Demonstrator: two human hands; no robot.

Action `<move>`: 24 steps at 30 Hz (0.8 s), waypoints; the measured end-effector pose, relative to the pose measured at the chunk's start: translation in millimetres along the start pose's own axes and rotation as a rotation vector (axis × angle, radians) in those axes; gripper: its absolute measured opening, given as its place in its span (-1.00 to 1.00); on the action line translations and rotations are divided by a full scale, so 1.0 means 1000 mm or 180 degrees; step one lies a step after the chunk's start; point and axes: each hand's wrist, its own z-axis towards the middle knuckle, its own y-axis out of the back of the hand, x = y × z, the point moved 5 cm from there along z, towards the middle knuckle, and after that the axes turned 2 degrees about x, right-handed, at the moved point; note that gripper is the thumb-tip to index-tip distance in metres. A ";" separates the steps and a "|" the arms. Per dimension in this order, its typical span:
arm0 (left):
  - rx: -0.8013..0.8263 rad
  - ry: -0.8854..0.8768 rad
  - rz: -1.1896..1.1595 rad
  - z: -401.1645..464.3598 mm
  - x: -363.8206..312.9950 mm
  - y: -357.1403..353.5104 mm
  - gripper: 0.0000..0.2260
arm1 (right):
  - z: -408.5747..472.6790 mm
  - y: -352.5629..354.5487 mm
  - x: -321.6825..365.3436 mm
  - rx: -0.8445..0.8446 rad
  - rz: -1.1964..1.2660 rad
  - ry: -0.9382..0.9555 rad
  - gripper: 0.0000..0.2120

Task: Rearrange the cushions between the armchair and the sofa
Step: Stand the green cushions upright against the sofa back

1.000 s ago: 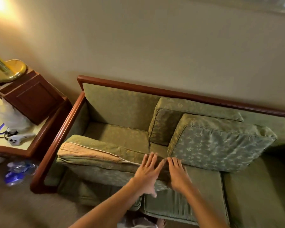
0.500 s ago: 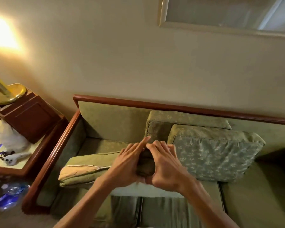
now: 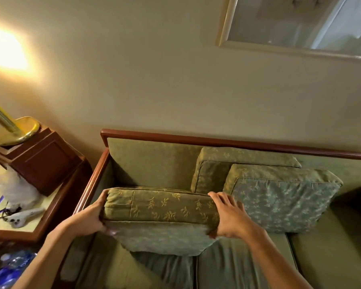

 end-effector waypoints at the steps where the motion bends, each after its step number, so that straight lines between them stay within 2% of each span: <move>1: 0.0194 0.0165 0.0184 0.005 -0.002 0.002 0.27 | 0.000 -0.002 -0.003 0.0020 0.0126 -0.0047 0.24; 3: 0.0189 0.0362 0.0636 0.016 -0.026 0.002 0.38 | -0.002 -0.006 -0.011 0.0047 0.0349 -0.0171 0.24; 6: -0.0314 -0.0020 0.1690 0.023 -0.101 -0.028 0.32 | -0.011 -0.008 -0.015 -0.0072 0.0543 -0.0162 0.21; 9: -0.0039 -0.0399 0.2525 0.043 -0.176 -0.113 0.26 | -0.019 -0.020 -0.010 -0.0228 0.0632 -0.0035 0.18; 11: 0.0105 -0.0525 0.2766 0.059 -0.215 -0.171 0.19 | -0.022 -0.038 -0.010 -0.0230 0.0425 0.0091 0.17; 13: 0.0067 -0.0684 0.2812 0.071 -0.238 -0.211 0.07 | -0.028 -0.054 -0.018 -0.0461 0.0186 0.0222 0.11; 15: -0.0009 -0.0914 0.2816 0.077 -0.249 -0.234 0.01 | -0.039 -0.059 -0.036 -0.0638 0.0398 0.0247 -0.02; 17: -0.0019 -0.1041 0.2793 0.076 -0.258 -0.246 0.01 | -0.052 -0.055 -0.055 -0.0620 0.0628 0.0224 -0.06; 21: -0.0375 -0.1150 0.2446 0.074 -0.278 -0.221 0.03 | -0.055 -0.003 -0.055 -0.0577 0.0735 0.0356 -0.04; 24: -0.0800 -0.1505 0.1878 0.051 -0.280 -0.160 0.19 | -0.061 0.058 -0.016 -0.0782 0.0603 0.0672 -0.02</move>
